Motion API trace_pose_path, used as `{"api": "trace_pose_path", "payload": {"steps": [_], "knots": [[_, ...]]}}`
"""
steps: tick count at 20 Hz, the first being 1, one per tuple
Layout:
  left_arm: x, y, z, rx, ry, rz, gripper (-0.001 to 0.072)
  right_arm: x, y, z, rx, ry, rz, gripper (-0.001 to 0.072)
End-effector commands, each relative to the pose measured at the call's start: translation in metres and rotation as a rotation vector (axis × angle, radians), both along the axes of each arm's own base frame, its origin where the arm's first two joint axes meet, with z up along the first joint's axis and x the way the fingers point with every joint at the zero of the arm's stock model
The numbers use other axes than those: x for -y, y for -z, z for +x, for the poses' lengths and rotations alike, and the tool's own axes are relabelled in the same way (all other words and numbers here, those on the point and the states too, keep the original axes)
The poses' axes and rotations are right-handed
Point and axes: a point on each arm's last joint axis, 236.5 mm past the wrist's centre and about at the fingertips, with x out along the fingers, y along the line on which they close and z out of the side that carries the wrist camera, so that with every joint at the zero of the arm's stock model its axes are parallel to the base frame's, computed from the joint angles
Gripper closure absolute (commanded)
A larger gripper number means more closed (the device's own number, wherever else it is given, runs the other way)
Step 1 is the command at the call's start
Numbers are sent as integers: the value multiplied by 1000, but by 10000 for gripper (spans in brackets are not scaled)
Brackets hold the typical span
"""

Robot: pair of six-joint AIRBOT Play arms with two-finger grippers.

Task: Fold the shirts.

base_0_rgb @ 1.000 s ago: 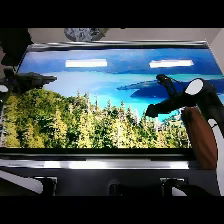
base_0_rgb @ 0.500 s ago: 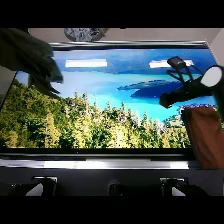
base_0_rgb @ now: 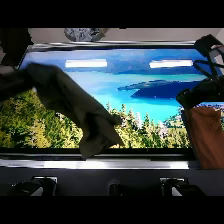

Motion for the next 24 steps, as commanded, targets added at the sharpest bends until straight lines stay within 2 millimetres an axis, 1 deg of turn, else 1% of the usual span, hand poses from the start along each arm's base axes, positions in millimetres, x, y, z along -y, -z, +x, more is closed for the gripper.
{"api": "trace_pose_path", "payload": {"steps": [1,3,4,5,6,7,8,9,10,11,12,13,14,15,16,17,18,20,22,24], "knots": [[-1,139,-10,-280,8,101,683,0,29,-19,-136,-9,-4,113],[-5,206,-13,-423,-6,125,681,-6,66,-12,-212,-14,18,112],[-5,226,-13,-476,-10,130,676,-13,86,-10,-259,-24,48,111],[-4,234,-8,-501,-12,129,525,-25,105,-11,-316,-41,98,97],[-4,229,0,-498,-11,127,223,-38,119,-13,-368,-83,142,77],[-8,215,9,-471,-13,127,-2,-50,127,-14,-404,-124,183,51],[-18,195,20,-428,-19,141,-13,-61,132,-12,-425,-159,221,26],[-32,178,27,-402,-30,166,-13,-68,136,-8,-431,-175,251,26],[-53,169,28,-408,-47,210,-13,-73,142,-4,-446,-184,273,26],[-75,173,22,-448,-61,269,-12,-75,150,-1,-466,-183,284,26],[-100,188,6,-532,-70,335,-10,-77,160,1,-497,-178,296,26],[-120,208,-15,-635,-67,389,-6,-82,169,2,-527,-178,325,27],[-132,231,-41,-747,-50,414,-6,-89,177,3,-556,-180,360,27],[-133,251,-64,-832,-22,401,-6,-96,183,2,-585,-183,399,27],[-126,270,-82,-893,-7,355,-6,-106,191,0,-609,-198,439,26],[-111,285,-97,-935,25,300,-6,-112,200,-5,-631,-216,450,25],[-91,299,-114,-966,90,245,-5,-116,210,-11,-655,-225,444,24],[-58,319,-138,-1005,170,173,-4,-135,228,-31,-700,-266,436,23],[-34,332,-150,-1009,203,147,-4,-157,241,-50,-715,-349,418,5],[-12,337,-157,-1000,239,141,-4,-173,251,-60,-716,-385,397,3]]}}
